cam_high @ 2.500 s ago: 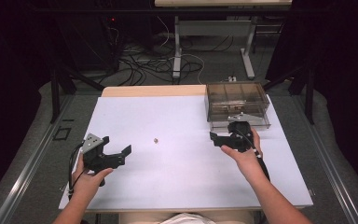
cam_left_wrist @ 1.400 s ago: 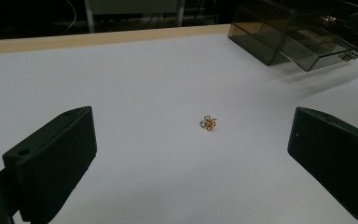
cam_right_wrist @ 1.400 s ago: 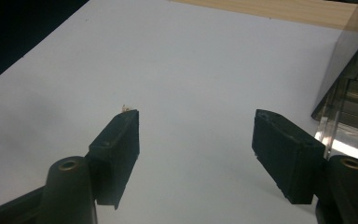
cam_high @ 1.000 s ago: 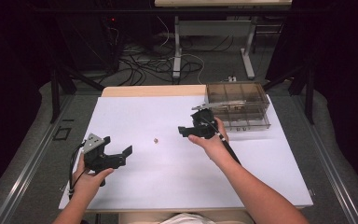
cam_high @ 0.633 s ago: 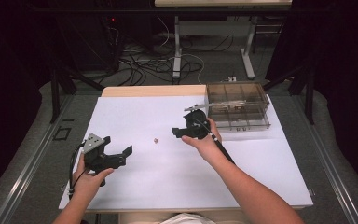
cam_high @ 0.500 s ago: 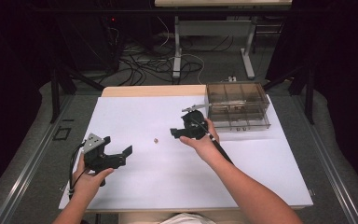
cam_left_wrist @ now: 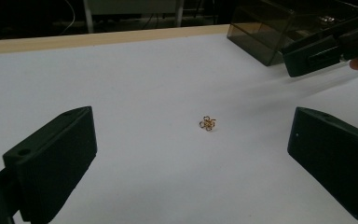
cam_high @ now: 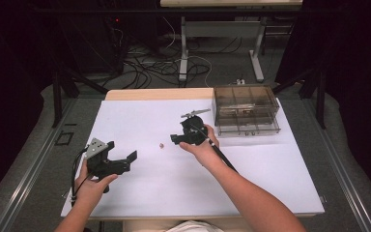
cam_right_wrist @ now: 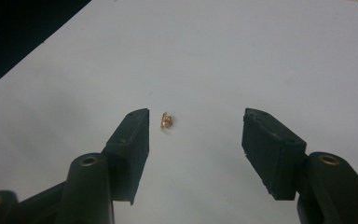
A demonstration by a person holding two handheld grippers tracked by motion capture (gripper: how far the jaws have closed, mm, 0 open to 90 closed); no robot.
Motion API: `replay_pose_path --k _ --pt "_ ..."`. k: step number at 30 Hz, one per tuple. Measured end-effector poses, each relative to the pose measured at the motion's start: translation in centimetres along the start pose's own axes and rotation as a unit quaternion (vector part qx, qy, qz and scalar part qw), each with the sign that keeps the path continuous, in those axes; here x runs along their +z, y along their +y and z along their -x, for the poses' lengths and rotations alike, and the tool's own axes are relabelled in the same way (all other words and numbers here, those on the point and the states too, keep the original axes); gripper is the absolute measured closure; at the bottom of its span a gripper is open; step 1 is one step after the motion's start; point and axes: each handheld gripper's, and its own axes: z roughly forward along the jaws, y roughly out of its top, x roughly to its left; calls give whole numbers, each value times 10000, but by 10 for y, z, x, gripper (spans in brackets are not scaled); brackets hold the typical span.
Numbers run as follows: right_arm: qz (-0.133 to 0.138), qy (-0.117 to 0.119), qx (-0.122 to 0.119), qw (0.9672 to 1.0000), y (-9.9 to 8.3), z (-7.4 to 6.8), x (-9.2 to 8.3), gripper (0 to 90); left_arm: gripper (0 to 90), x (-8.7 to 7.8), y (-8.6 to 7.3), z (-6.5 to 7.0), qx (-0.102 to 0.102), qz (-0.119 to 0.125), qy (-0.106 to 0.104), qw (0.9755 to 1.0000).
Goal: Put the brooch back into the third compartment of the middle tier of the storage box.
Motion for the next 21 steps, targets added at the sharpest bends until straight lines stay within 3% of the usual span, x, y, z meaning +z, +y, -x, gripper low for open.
replay_pose_path --k 5,21 --pt "-119 31 62 9999 -1 -1 7 444 17 0 0 0 -24 1 2 10000" --pt "-123 158 323 9993 -3 2 26 494 21 1 0 0 4 -18 -15 10000"
